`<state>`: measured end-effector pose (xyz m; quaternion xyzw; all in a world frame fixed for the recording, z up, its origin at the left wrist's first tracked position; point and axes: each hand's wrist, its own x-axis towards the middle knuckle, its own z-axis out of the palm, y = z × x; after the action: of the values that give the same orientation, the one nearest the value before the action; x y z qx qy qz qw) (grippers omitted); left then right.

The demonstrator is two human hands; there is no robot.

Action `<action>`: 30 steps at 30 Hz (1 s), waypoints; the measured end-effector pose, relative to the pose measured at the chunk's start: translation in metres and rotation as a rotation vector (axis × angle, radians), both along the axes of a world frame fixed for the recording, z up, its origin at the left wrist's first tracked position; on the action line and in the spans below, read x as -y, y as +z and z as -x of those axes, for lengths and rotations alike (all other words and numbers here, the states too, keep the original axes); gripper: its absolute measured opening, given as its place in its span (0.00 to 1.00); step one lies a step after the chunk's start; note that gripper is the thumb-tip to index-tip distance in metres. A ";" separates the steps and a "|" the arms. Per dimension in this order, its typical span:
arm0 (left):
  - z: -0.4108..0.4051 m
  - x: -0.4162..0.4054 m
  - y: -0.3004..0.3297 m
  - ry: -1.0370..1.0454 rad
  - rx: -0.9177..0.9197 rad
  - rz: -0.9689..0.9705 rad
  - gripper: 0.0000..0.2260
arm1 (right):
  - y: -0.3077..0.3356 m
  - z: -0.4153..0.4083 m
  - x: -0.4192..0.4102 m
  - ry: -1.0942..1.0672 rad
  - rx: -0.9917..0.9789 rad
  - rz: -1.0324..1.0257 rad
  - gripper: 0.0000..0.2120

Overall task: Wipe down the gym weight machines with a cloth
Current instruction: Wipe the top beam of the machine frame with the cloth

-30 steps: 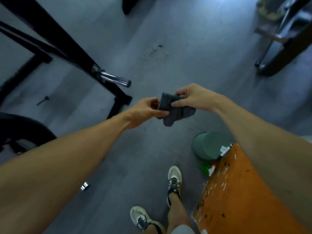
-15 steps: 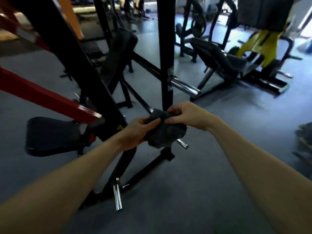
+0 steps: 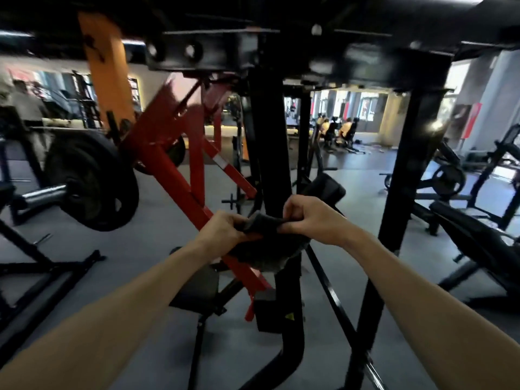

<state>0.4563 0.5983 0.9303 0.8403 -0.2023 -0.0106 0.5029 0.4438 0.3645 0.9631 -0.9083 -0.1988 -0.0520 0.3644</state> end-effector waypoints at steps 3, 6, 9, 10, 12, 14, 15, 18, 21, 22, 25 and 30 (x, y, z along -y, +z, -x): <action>-0.003 -0.018 0.031 0.092 0.088 0.028 0.03 | 0.033 -0.011 -0.018 0.036 0.178 0.082 0.15; -0.009 -0.030 0.060 0.181 0.197 0.035 0.05 | 0.061 -0.015 -0.033 0.038 0.343 0.136 0.16; -0.015 -0.036 0.086 0.254 0.316 0.063 0.11 | 0.081 -0.022 -0.044 0.037 0.411 0.150 0.13; -0.016 -0.037 0.095 0.280 0.360 0.070 0.12 | 0.088 -0.023 -0.047 0.033 0.430 0.137 0.13; -0.020 -0.041 0.112 0.307 0.438 0.073 0.14 | 0.100 -0.025 -0.056 0.021 0.479 0.091 0.12; -0.026 -0.048 0.129 0.283 0.491 0.072 0.13 | 0.112 -0.029 -0.066 0.009 0.528 0.029 0.14; -0.029 -0.052 0.137 0.266 0.506 0.064 0.13 | 0.118 -0.030 -0.072 0.008 0.545 0.001 0.15; -0.041 -0.066 0.158 0.250 0.572 0.007 0.19 | 0.137 -0.037 -0.092 0.005 0.588 -0.007 0.18; -0.059 -0.085 0.173 0.258 0.648 -0.017 0.21 | 0.152 -0.051 -0.116 0.000 0.642 0.050 0.18; -0.067 -0.091 0.176 0.261 0.678 -0.023 0.18 | 0.155 -0.057 -0.124 -0.003 0.656 0.064 0.18; -0.095 -0.124 0.184 0.256 0.789 -0.071 0.15 | 0.164 -0.084 -0.160 -0.042 0.705 0.114 0.20; -0.141 -0.181 0.203 0.166 0.820 -0.069 0.22 | 0.173 -0.133 -0.225 -0.200 0.842 0.217 0.24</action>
<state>0.5975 0.7790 1.1338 0.8048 -0.3167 0.3585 0.3515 0.5764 0.5895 1.1356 -0.8557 -0.2454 -0.4311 0.1475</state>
